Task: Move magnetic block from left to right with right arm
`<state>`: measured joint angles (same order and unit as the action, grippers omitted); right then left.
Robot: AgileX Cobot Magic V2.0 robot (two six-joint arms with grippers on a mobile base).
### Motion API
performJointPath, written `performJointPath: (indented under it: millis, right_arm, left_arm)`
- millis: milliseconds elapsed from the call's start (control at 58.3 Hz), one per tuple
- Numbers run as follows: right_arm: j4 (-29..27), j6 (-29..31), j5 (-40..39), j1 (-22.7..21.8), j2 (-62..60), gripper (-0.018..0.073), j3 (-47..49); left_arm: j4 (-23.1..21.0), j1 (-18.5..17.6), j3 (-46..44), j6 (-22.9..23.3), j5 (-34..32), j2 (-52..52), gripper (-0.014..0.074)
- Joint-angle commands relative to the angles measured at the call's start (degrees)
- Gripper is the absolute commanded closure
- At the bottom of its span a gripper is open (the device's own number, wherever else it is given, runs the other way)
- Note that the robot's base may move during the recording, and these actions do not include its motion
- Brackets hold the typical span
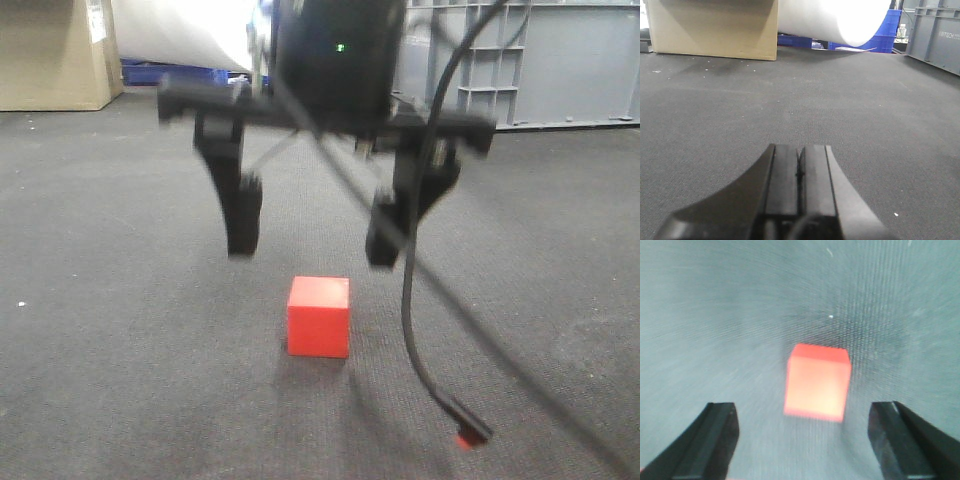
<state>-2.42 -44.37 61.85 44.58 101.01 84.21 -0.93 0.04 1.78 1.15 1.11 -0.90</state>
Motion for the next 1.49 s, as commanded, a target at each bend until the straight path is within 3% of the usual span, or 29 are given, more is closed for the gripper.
performJointPath:
  millis: [0,206,240,360,498,669,978,1201,1475]
  right_arm:
    - [1.6,2.7,-0.1,-1.0,-5.0,0.0079,0.3]
    - [1.8,7.9,-2.0,-4.2,-11.7,0.0491,-6.6]
    - [1.8,9.1,-2.7,-5.1,-13.2,0.0519,-7.8]
    - [1.8,15.3,-6.1,-8.9,-19.0,0.0503,-13.4]
    - [1.1,25.1,-11.5,-15.1,-27.5,0.0503,-20.9]
    - [-0.5,33.1,-18.6,-23.6,-36.4,0.0503,-29.3]
    - [-4.9,48.5,-39.6,-40.5,-52.7,0.0503,-46.3]
    - [-7.1,49.6,-53.2,-43.7,-62.6,0.0503,-57.3]
    - [-7.1,49.6,-54.7,-43.7,-78.6,0.0503,-67.6]
  left_arm:
    - [-0.4,-0.1,0.6,0.1,-4.7,-0.3,0.0713]
    - [-0.4,-0.1,0.6,0.1,-4.7,-0.3,0.0713]
    - [-0.4,-0.1,0.6,0.1,-4.7,-0.3,0.0713]
    - [-0.4,-0.1,0.6,0.1,-4.7,-0.3,0.0713]
    - [-0.4,-0.1,0.6,0.1,-4.7,-0.3,0.0713]
    - [-0.4,-0.1,0.6,0.1,-4.7,-0.3,0.0713]
    - [-0.4,-0.1,0.6,0.1,-4.7,-0.3,0.0713]
    - [-0.4,-0.1,0.6,0.1,-4.7,-0.3,0.0713]
    - [-0.4,-0.1,0.6,0.1,-4.7,-0.3,0.0713]
